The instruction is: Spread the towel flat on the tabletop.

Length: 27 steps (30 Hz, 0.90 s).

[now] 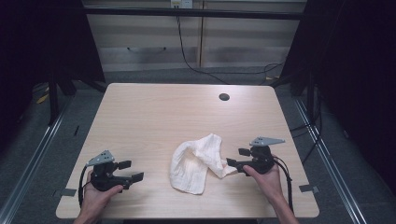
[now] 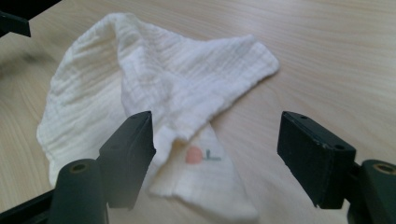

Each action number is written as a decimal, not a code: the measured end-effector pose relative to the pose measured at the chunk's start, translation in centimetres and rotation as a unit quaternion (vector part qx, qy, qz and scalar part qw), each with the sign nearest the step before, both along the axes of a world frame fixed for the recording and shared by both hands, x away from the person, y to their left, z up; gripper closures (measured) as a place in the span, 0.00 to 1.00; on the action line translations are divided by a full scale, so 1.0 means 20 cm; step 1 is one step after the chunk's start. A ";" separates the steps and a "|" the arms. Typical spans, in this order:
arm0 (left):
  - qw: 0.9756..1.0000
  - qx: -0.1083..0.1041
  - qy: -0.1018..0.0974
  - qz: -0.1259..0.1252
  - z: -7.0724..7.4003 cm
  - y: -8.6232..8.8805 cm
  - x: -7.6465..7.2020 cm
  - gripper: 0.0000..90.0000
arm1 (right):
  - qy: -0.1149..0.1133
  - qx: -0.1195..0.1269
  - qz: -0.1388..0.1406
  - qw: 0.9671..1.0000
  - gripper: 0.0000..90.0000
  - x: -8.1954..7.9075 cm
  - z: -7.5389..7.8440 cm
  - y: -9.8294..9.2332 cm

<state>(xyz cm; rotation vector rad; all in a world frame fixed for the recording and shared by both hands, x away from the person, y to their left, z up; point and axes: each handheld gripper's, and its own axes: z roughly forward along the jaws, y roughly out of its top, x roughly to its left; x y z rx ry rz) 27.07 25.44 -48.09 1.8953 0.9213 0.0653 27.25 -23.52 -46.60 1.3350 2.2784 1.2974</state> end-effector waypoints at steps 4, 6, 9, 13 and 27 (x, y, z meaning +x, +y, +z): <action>1.000 0.002 -0.002 -0.006 0.03 -0.04 -0.01 0.26 | -0.005 0.005 -0.007 1.000 0.31 -0.06 0.01 -0.06; 1.000 0.001 -0.005 -0.019 0.05 -0.08 -0.01 0.31 | -0.019 0.016 -0.014 1.000 0.32 -0.09 0.01 -0.08; 0.999 0.019 -0.014 -0.048 0.07 -0.19 -0.01 0.34 | -0.018 0.021 -0.019 0.999 0.32 -0.09 -0.01 -0.11; 0.997 0.017 -0.018 -0.076 0.10 -0.33 0.01 0.33 | -0.025 0.026 -0.024 0.999 0.34 -0.08 0.00 -0.12; 0.983 0.053 -0.009 -0.177 0.04 -0.75 0.02 0.56 | -0.021 0.027 -0.027 0.999 0.34 -0.08 -0.03 -0.13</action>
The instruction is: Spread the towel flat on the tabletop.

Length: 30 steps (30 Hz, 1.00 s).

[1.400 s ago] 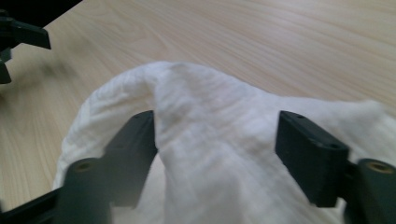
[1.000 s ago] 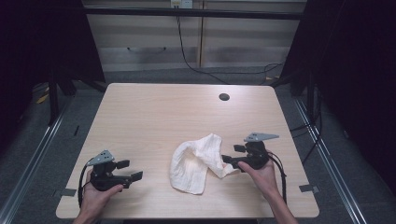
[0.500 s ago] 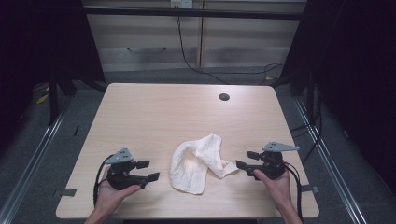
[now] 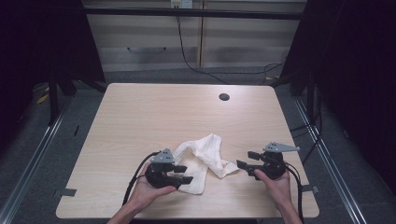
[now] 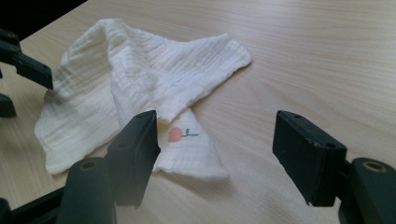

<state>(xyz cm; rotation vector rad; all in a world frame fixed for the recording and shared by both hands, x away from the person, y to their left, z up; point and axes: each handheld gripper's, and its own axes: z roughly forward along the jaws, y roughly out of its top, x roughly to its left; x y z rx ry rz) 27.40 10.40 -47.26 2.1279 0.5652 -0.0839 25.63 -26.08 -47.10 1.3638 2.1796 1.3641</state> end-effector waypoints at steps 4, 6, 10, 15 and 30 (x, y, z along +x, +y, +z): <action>1.000 0.009 0.011 -0.023 -0.05 -0.05 -0.01 0.61 | 0.001 -0.004 0.006 1.000 0.34 -0.01 0.01 0.02; 0.999 0.007 0.018 -0.034 -0.07 -0.07 -0.02 0.64 | 0.001 -0.004 0.005 1.000 0.34 -0.01 0.01 0.02; 0.998 0.014 0.019 -0.051 -0.10 -0.11 -0.04 0.68 | 0.003 -0.005 0.006 1.000 0.34 0.00 0.00 0.01; 0.998 0.014 0.020 -0.054 -0.12 -0.13 -0.03 0.66 | 0.002 -0.004 0.006 1.000 0.34 -0.01 0.00 0.01; 0.997 0.032 -0.002 -0.069 -0.15 -0.18 -0.06 0.59 | 0.002 -0.010 0.007 1.000 0.34 0.00 -0.01 0.01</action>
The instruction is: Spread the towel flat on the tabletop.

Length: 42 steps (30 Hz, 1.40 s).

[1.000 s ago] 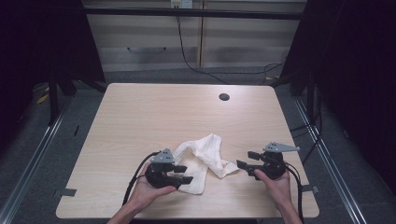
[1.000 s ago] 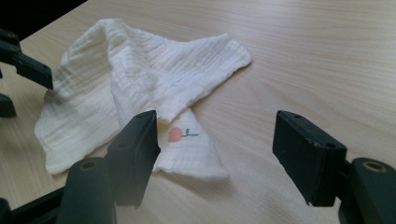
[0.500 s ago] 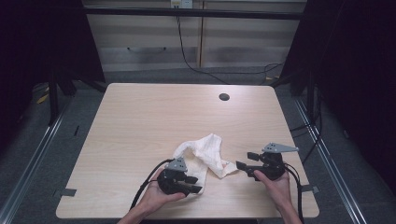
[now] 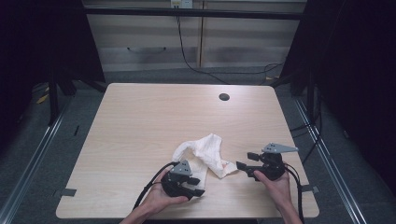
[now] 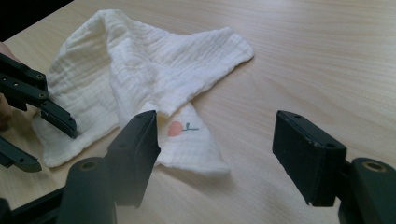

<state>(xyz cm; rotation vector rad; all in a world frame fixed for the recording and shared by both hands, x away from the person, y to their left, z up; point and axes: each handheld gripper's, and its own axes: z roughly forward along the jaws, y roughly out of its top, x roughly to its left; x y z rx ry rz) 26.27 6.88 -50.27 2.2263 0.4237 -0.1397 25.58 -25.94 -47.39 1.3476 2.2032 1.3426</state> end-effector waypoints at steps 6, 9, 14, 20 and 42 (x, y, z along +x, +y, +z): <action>1.000 0.004 -0.015 0.000 0.00 -0.01 -0.02 0.61 | 0.002 0.000 0.000 1.000 0.34 0.00 -0.01 0.00; 1.000 0.004 -0.025 -0.001 -0.01 -0.02 -0.03 0.67 | 0.004 0.008 0.004 1.000 0.34 0.01 -0.01 -0.01; 0.999 0.009 -0.042 0.001 -0.01 -0.02 -0.05 0.83 | 0.004 0.007 0.002 1.000 0.34 0.00 -0.01 0.00; 1.000 -0.003 -0.019 -0.001 0.01 0.00 -0.02 0.95 | 0.003 0.005 0.002 1.000 0.34 0.00 -0.01 -0.01; 0.990 -0.120 -0.004 0.069 0.28 0.22 0.08 0.96 | 0.003 0.003 -0.003 1.000 0.34 0.02 -0.01 -0.02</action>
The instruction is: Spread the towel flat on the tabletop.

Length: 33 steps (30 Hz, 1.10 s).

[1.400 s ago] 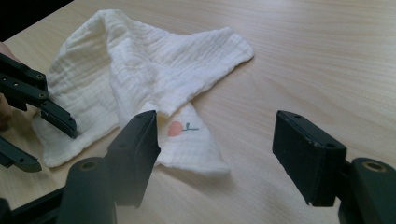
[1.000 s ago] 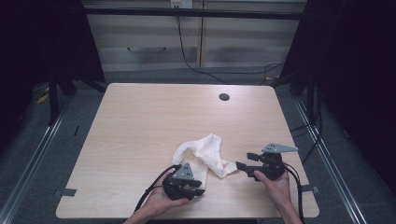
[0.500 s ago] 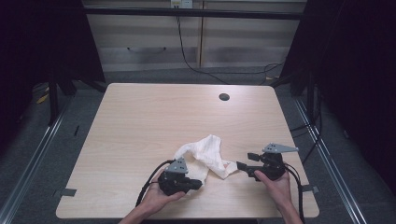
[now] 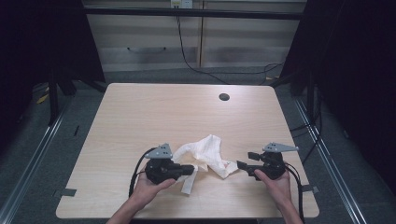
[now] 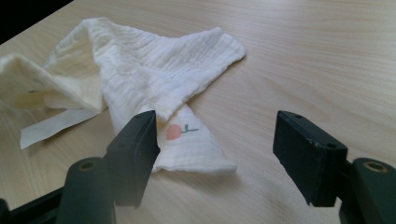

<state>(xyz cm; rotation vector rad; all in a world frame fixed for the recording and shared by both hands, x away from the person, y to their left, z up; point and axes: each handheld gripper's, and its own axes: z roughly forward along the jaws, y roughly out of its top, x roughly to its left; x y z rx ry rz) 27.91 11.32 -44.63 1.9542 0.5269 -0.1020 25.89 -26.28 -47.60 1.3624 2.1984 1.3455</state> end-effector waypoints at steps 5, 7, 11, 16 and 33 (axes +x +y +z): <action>1.000 -0.016 -0.007 0.021 0.06 0.07 0.02 0.96 | 0.002 0.002 0.001 1.000 0.34 0.00 0.00 0.00; 0.999 -0.021 -0.008 0.026 0.08 0.07 0.03 0.96 | 0.002 0.000 0.000 1.000 0.34 0.00 0.00 0.01; 0.999 -0.042 -0.017 0.030 0.15 0.09 0.05 0.96 | 0.003 -0.004 0.000 1.000 0.33 0.00 0.00 0.01; 0.997 -0.065 -0.032 0.037 0.28 0.11 0.08 0.96 | 0.001 -0.002 0.001 1.000 0.33 0.00 0.00 0.00; 0.993 -0.058 -0.018 0.102 0.21 0.22 0.23 0.96 | 0.004 -0.001 0.017 1.000 0.33 -0.01 0.01 0.03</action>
